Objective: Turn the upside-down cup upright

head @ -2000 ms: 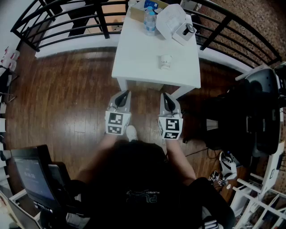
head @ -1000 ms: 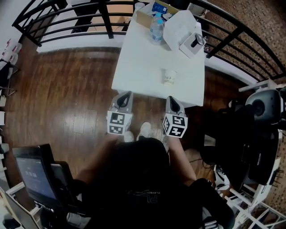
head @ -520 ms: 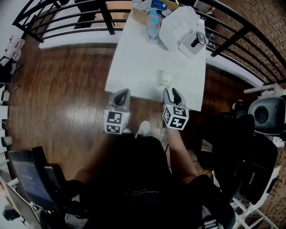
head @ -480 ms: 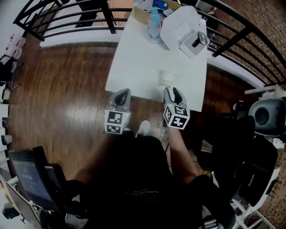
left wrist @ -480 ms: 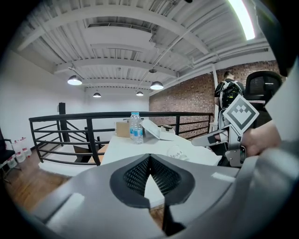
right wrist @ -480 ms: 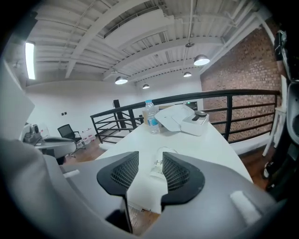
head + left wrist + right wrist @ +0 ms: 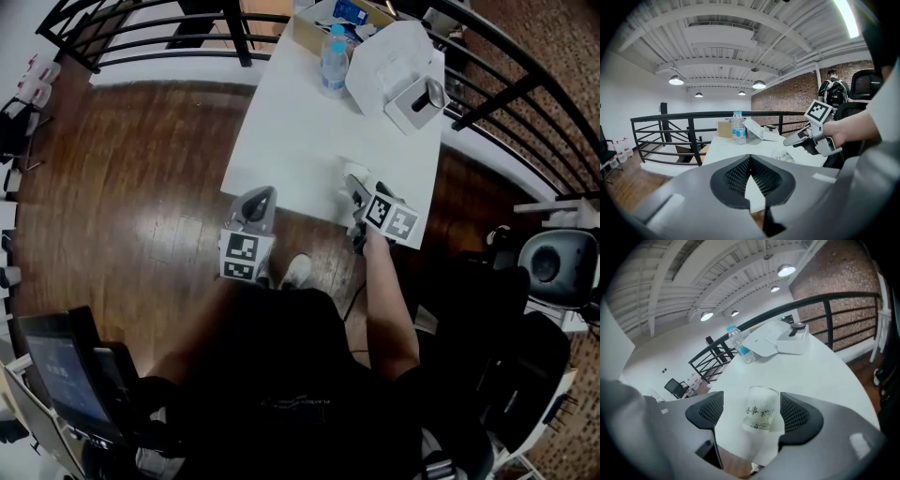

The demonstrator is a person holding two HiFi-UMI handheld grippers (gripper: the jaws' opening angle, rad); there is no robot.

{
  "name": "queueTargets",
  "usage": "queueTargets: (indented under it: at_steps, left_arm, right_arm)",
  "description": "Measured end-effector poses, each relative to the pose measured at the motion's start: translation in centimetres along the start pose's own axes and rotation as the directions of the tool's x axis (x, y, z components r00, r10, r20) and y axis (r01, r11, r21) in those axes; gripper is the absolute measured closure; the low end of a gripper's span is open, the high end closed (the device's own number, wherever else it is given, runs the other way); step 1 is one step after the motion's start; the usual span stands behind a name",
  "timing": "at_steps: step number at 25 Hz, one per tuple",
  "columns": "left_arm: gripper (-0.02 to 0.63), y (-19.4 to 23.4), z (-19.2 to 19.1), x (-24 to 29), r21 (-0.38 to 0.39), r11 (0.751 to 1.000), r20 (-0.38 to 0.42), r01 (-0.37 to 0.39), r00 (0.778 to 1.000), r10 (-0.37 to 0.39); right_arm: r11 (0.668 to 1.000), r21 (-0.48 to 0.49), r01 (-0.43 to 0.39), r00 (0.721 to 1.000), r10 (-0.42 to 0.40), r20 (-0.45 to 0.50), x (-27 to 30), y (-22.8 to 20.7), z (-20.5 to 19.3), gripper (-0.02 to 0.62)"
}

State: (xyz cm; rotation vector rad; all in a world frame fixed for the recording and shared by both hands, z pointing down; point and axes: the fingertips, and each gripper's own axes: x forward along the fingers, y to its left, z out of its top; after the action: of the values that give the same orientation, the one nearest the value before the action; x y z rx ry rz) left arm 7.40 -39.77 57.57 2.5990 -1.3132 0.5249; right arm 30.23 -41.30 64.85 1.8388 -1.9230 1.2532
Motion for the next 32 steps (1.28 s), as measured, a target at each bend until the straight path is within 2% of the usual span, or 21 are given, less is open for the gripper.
queueTargets:
  at_steps: [4,7,16,19,22,27,32]
  left_arm:
    - [0.607,0.2,-0.4,0.3,-0.008,1.0,-0.009,0.008,1.0,-0.008]
    - [0.607,0.6,-0.5,0.4,-0.016,1.0,-0.01,0.007,1.0,-0.007]
    - [0.607,2.2,-0.3,0.7,-0.027,1.0,0.001,-0.001,1.0,0.001]
    - [0.607,2.7,-0.4,0.7,-0.031,1.0,0.001,-0.006,1.0,0.006]
    - [0.607,3.2,-0.4,0.7,-0.035,0.999,0.004,-0.006,1.0,0.006]
    - [0.607,3.4,-0.4,1.0,-0.035,0.999,0.008,0.006,1.0,-0.005]
    - [0.607,3.4,-0.2,1.2,-0.029,0.999,0.012,0.018,1.0,-0.018]
  right_arm:
    - [0.98,0.193,-0.043,0.997,0.055,-0.056,2.7,-2.1,0.1,0.206]
    - [0.964,0.256,-0.069,0.992,0.093,-0.082,3.9,-2.9,-0.3,0.206]
    - [0.95,0.298,-0.098,0.975,0.152,-0.162,6.3,-2.7,-0.3,0.206]
    - [0.94,0.329,-0.087,0.972,0.153,-0.18,6.5,-2.9,-0.5,0.244]
    - [0.93,0.36,-0.078,0.975,0.146,-0.167,6.4,-3.1,-0.4,0.293]
    - [0.931,0.356,-0.078,0.978,0.14,-0.153,6.1,-2.9,-0.3,0.302]
    - [0.898,0.42,-0.133,0.977,0.19,-0.096,5.3,-2.0,0.4,0.305]
